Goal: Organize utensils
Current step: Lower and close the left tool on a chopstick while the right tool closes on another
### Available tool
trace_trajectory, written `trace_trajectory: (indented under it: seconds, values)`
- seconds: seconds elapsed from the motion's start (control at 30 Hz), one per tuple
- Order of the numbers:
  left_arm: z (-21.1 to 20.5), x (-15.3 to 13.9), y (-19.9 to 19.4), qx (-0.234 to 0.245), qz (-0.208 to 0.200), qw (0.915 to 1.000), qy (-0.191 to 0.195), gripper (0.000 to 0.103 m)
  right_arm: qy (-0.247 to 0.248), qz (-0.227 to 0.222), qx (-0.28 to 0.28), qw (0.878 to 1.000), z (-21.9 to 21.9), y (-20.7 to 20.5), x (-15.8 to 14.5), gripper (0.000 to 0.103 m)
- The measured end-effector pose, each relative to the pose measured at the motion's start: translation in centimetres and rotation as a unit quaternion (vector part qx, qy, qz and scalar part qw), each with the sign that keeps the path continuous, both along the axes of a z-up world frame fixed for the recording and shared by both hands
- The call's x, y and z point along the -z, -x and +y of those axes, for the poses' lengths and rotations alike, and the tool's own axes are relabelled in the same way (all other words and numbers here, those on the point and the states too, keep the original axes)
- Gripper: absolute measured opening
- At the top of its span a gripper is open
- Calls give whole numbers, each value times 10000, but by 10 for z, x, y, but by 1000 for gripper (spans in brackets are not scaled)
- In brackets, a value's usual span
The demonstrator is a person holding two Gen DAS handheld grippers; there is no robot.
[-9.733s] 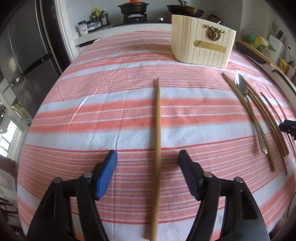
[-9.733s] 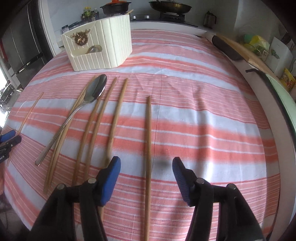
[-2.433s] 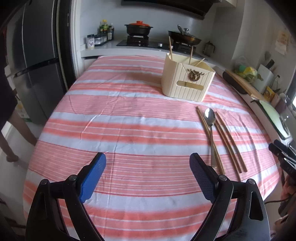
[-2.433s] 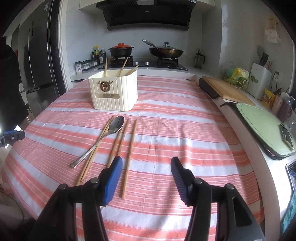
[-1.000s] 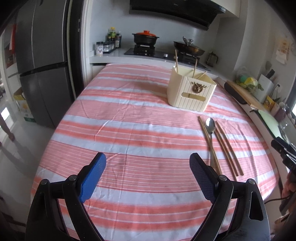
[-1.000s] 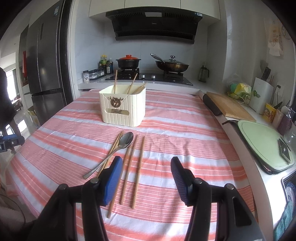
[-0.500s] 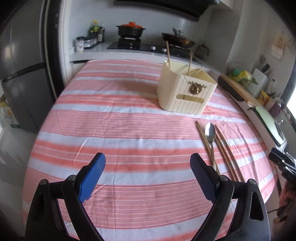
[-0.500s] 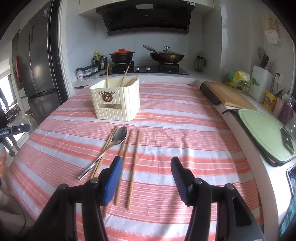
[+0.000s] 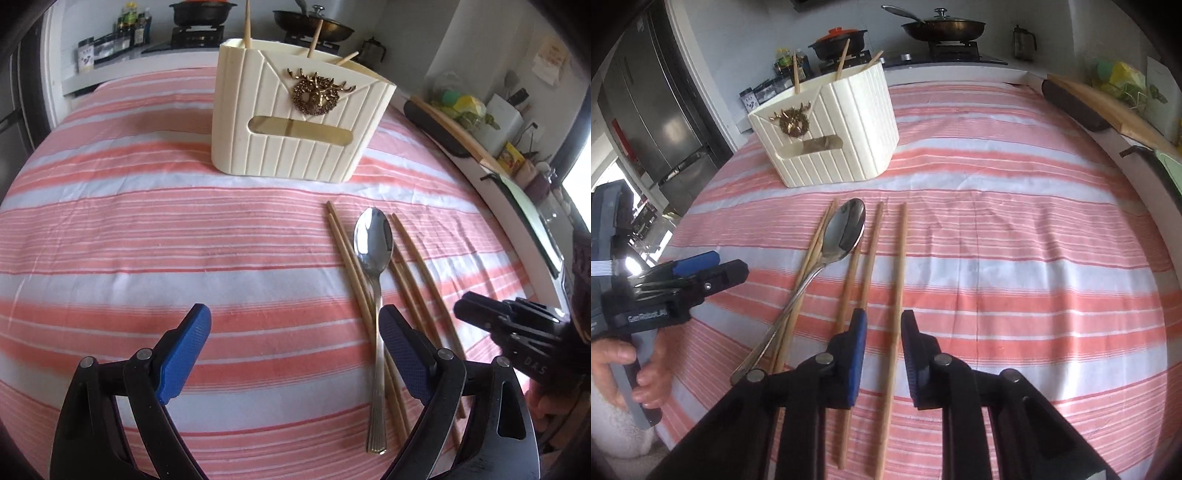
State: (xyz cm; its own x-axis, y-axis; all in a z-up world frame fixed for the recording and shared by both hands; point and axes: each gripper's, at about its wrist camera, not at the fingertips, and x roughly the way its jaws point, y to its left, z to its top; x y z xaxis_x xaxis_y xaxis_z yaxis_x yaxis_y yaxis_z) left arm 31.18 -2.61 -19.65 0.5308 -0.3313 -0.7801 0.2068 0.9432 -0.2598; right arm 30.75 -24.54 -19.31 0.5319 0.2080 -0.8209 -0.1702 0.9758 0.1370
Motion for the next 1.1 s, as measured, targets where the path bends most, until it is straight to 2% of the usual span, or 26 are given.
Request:
trace_trajectory:
  seconds: [0.07,0.17,0.23,0.3,0.33,0.43,0.53,0.63,1.1]
  values:
    - [-13,-4,5,187,-117,9997,-77,92,170,73,8,9998,1,-8,5,19]
    - [-32,-3,6,413,-220,9976,-513,92,347,363,-115,9987,4,-18,16,19]
    - [-24,-1,-1,170,-198,9990,-371,91,496,342,-238,9979,8,-20,17,19]
    - [-11,6,-16,-81,121,9999,-7,89,627,357,-312,9969,9,-20,17,16]
    - [-8,9,-21,-116,183,9998,43,89,609,361,-300,9970,8,-20,17,16]
    - [-18,14,-26,-26,75,9996,-274,89,538,317,-240,9978,7,-19,18,16]
    - [-30,22,-28,21,67,9988,-479,89,628,234,-214,9975,9,-17,19,16]
    - [-38,26,-29,0,-36,9964,-848,89,713,199,-240,9970,12,-17,19,16]
    - [-39,26,-34,-182,19,9960,-874,89,744,87,-217,9970,13,-25,19,16]
